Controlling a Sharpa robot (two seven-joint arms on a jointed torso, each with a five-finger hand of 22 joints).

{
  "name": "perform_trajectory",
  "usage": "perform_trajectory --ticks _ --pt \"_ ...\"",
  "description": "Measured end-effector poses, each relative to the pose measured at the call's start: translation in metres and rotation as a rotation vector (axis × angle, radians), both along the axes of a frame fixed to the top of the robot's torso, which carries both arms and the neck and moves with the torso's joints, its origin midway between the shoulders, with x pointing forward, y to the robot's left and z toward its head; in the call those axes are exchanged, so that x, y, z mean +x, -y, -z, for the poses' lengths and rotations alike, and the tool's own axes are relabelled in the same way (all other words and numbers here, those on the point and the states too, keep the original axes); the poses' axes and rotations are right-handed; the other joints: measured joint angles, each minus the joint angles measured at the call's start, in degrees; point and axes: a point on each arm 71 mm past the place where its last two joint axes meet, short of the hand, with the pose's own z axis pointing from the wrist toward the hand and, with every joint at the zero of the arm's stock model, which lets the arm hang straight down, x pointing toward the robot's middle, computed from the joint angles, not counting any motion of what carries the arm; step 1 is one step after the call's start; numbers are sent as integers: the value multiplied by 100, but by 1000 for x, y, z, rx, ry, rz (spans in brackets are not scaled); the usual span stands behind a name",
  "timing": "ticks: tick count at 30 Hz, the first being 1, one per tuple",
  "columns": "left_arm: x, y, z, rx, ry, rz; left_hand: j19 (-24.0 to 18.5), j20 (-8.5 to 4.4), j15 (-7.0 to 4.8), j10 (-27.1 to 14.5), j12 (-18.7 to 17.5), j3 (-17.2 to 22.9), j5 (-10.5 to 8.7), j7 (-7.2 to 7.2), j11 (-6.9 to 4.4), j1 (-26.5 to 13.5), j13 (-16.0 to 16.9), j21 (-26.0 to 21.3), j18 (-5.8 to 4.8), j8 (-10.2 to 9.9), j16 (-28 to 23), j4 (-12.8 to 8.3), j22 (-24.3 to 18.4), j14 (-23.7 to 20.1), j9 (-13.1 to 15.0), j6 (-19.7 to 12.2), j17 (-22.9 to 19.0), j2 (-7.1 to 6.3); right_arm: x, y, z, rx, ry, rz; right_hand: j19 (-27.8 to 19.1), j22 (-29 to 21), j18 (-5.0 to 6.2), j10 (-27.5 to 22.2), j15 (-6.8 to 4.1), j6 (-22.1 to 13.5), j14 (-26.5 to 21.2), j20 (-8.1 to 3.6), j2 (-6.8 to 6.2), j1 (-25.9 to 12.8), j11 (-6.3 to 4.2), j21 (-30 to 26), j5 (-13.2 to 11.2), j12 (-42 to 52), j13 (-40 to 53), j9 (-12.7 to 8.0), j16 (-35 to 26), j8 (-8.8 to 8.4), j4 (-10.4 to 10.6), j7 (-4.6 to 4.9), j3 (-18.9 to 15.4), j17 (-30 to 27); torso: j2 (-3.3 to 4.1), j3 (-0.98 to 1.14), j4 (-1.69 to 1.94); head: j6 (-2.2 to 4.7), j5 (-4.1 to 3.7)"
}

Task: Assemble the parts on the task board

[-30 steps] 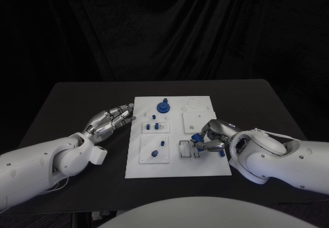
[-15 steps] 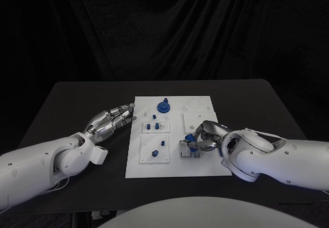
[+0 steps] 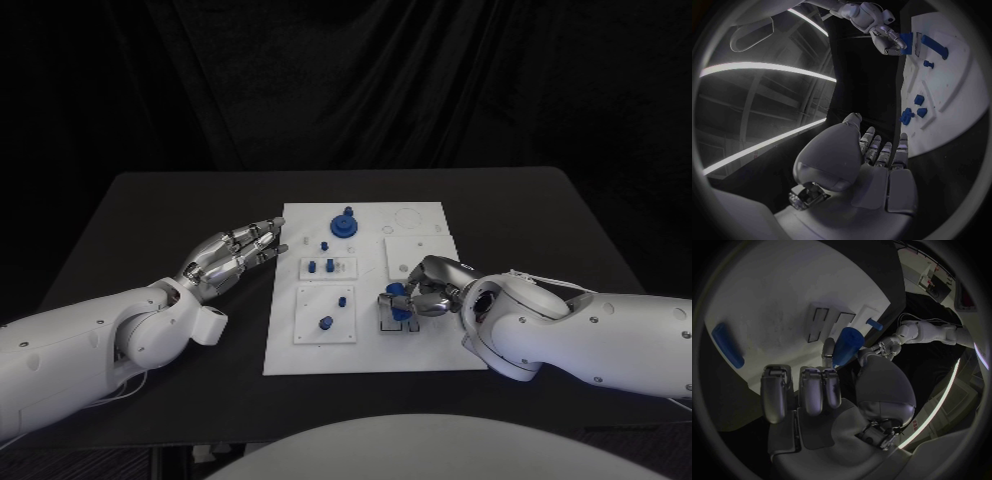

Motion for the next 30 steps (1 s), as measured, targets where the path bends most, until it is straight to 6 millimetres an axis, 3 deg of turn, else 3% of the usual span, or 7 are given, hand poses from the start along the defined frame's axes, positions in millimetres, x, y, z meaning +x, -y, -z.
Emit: perform_trajectory --ticks 8,20,24,27,30 --pt "0 0 0 1 0 0 0 0 0 0 0 1 0 0 0 0 0 0 0 0 0 1 0 0 0 0 0 0 0 -1 1 -5 -6 -7 21 0 0 5 4 22 4 21 55 -168 5 -21 -392 0 0 55 0 -45 13 21 -414 0 0 1 -2 0 8" --pt "1 -1 1 2 -1 -1 0 0 0 0 0 16 0 0 0 0 -1 0 1 0 0 16 -1 0 -1 0 0 0 0 1 1 -10 -3 -12 21 -1 1 5 4 22 4 21 75 -235 5 -53 -480 0 0 81 0 -67 20 21 -531 0 0 1 -3 0 24" --pt "1 -1 1 2 -2 -1 0 0 0 0 0 16 0 0 0 0 -1 0 0 0 0 16 -1 0 -1 0 0 0 0 4 -1 2 20 -11 21 -1 1 5 5 -38 4 21 119 64 6 -55 -290 0 0 113 0 -160 5 79 -546 0 0 2 -3 0 36" --pt "1 -1 1 2 -2 -1 0 0 0 0 0 31 0 0 0 0 -1 0 0 0 0 1 -1 0 -1 0 0 0 0 7 -4 19 62 -14 24 -1 -1 17 86 -323 4 85 20 616 118 -107 -37 0 0 11 0 -365 -13 177 -578 0 0 2 -3 0 43" --pt "0 -2 1 3 -2 -2 0 0 0 0 0 31 0 0 0 0 -1 0 0 0 0 0 -1 0 -1 0 0 0 0 11 -10 35 133 -23 30 -1 0 4 215 -653 7 173 -56 1047 252 -173 36 0 0 -195 0 -598 -13 311 -643 0 1 2 -3 0 55"
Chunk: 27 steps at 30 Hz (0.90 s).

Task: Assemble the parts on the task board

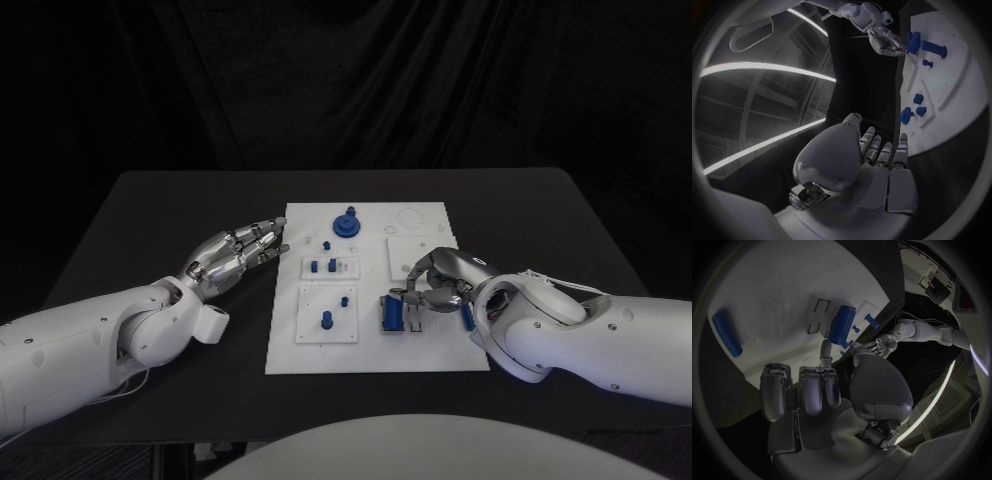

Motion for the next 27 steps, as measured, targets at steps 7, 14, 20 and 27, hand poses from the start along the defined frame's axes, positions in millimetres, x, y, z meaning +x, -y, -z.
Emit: perform_trajectory --ticks 7,14,20,27 --pt "-1 -2 0 1 -1 -3 0 0 0 0 0 0 0 0 0 0 0 0 0 0 0 0 0 0 0 0 0 0 -4 9 -14 0 175 -35 -18 0 0 -10 121 -738 3 146 -172 309 131 -179 -627 0 0 -306 0 -218 25 212 -245 0 -1 -1 0 0 38" --pt "-1 -3 0 2 -1 -5 0 0 0 0 0 0 0 0 0 0 0 0 0 0 0 0 -1 0 0 0 0 0 -16 11 -19 -33 286 -105 -19 -1 55 11 158 -1809 -2 186 -228 774 152 -358 -807 0 0 -674 0 -379 33 313 -252 0 -1 -1 0 0 54" --pt "-1 -3 0 2 -1 -4 20 20 0 0 0 0 0 0 0 0 0 0 0 0 0 0 0 0 0 0 0 0 -28 5 -11 -62 317 -171 -19 -1 93 11 158 -2227 -2 186 -333 1301 152 -394 -709 0 0 -894 0 -278 33 310 -251 0 -1 -2 0 0 48" --pt "-1 -3 0 1 -2 -5 21 21 0 0 0 0 0 0 0 0 0 0 -1 0 0 0 -1 0 -1 0 0 0 -40 -2 4 -84 310 -223 1 -1 93 -10 199 -2523 -3 206 -460 1323 212 -394 -1017 0 0 -969 0 5 34 387 -412 0 -7 -4 -8 0 80"
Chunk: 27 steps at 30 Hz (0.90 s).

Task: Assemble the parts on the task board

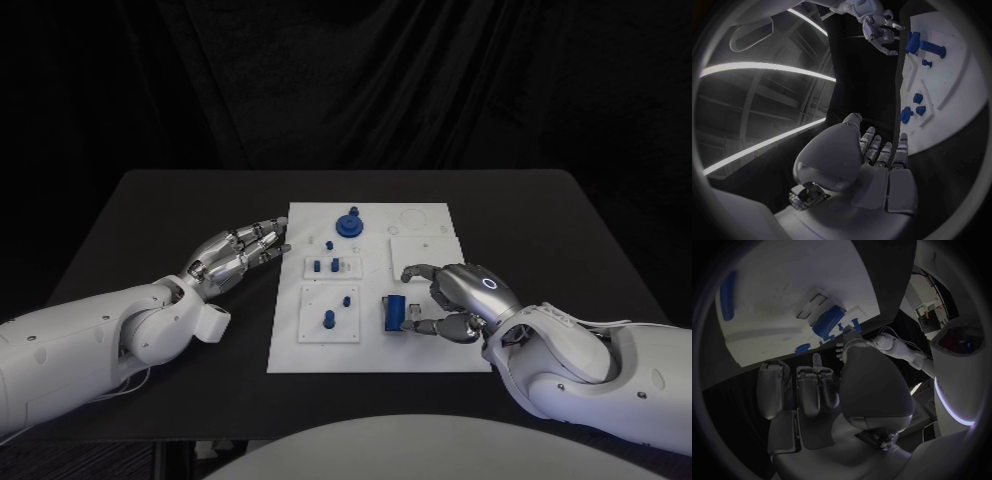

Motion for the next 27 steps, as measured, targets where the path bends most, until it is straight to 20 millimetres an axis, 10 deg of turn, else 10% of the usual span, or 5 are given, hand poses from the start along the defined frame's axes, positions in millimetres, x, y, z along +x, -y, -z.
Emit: perform_trajectory --ticks 6,13,27 --pt "0 -1 1 1 -1 -1 0 0 0 0 0 0 22 0 0 0 0 0 0 0 0 0 0 0 0 0 0 0 -3 -4 8 -13 2 -17 -20 5 0 0 40 -213 0 21 -282 -316 41 0 -572 0 5 3 0 290 15 49 -187 0 1 1 -1 0 -12" --pt "-1 -1 1 1 -3 -1 0 0 0 0 0 0 22 0 0 0 0 0 0 0 0 0 0 0 0 0 0 0 -3 -5 11 -24 8 -16 -16 4 -1 21 40 -233 0 58 -229 -412 62 0 -647 0 4 44 0 563 15 69 -187 0 6 7 3 0 -16" --pt "-1 0 2 0 -5 2 0 0 0 0 0 0 22 0 0 0 0 0 0 0 0 0 0 0 0 0 0 0 1 -8 16 -44 1 2 1 3 -1 0 75 -478 -4 82 13 -169 82 -133 69 0 3 -9 -22 1315 -9 69 29 0 10 4 10 0 -27"
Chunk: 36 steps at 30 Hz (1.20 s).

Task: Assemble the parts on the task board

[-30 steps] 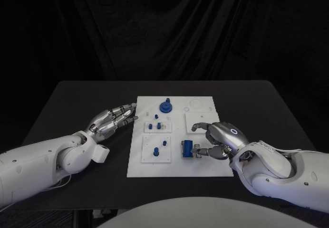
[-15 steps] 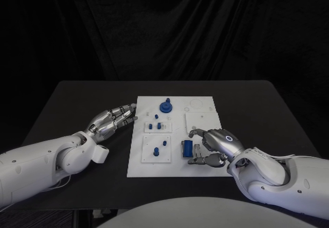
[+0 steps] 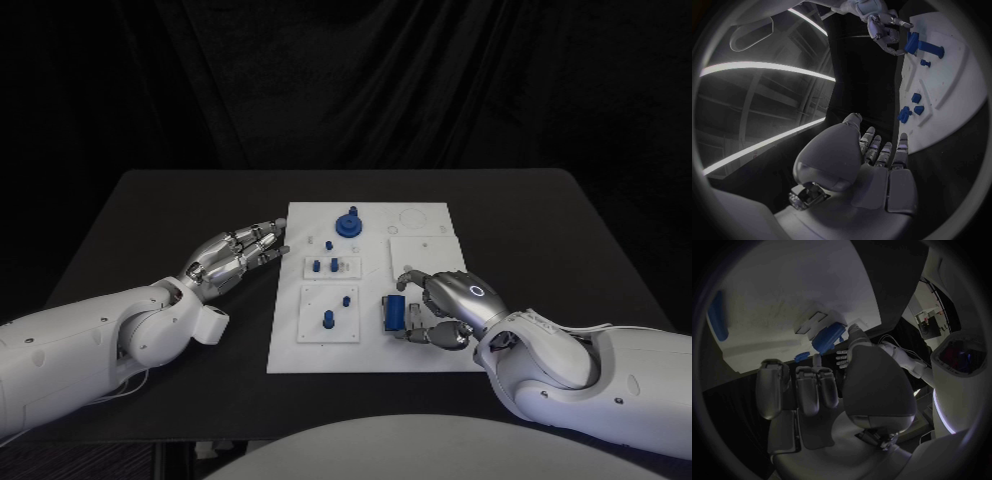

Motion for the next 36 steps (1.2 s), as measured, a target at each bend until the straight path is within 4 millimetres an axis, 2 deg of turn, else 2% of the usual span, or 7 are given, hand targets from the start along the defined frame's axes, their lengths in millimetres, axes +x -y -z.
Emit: perform_trajectory --ticks 7,13,16,20,24,27,36 --pt "0 1 0 -1 -2 3 0 0 0 0 0 33 0 0 0 0 0 0 0 0 0 0 0 0 0 0 0 0 1 -3 3 -10 -9 4 -20 0 0 21 0 -41 0 20 75 75 20 -27 131 0 0 -43 0 181 -9 0 53 0 -4 -3 0 0 5" --pt "0 1 1 -1 -4 4 0 0 0 0 0 33 0 0 0 0 0 0 0 0 0 0 0 0 0 0 0 0 2 -5 4 -14 -14 6 -20 -1 -1 21 0 -41 0 20 166 166 20 -27 457 0 -1 -120 0 482 -16 0 126 0 -9 -2 4 0 -4" --pt "-1 1 1 -1 -5 5 0 0 0 0 0 33 0 0 0 0 0 0 0 0 0 0 -4 0 0 0 0 0 2 -5 4 -15 -14 6 -20 -1 0 21 0 -41 0 20 196 196 20 -27 556 0 -1 -156 0 551 -16 0 126 0 -9 -2 4 0 -4" --pt "-1 1 2 -1 -7 6 0 0 0 0 0 33 0 0 0 0 0 0 0 0 0 0 -6 0 0 0 0 0 2 -6 5 -16 -15 6 -20 -1 -1 21 0 -41 0 20 244 244 20 -27 817 0 -1 -225 0 700 -16 0 174 0 -9 -1 4 0 2" --pt "-1 1 2 -1 -8 6 0 0 0 0 0 32 0 0 0 0 0 0 0 0 0 0 -6 0 0 0 0 0 2 -5 5 -16 -14 6 -20 -1 -1 21 0 -24 0 20 287 288 20 -27 1470 0 -1 -377 0 933 -34 -16 220 0 -9 1 1 0 12" --pt "-1 1 2 -1 -9 7 0 0 0 0 0 32 0 0 0 0 0 0 0 0 0 0 -6 0 0 0 0 0 2 -5 5 -16 -14 6 -20 -2 0 21 0 -19 0 20 295 296 20 -27 1833 0 -1 -464 0 1024 -40 -23 244 0 -8 1 -2 0 13" --pt "-2 1 3 -2 -11 8 0 0 0 -1 0 32 0 0 1 0 0 0 0 0 0 0 -6 0 0 0 0 0 2 -5 4 -12 -11 6 -20 -2 -1 21 0 -54 0 20 294 297 20 3 2716 0 -2 -721 1 1209 -37 -29 356 0 -8 2 -1 0 19"
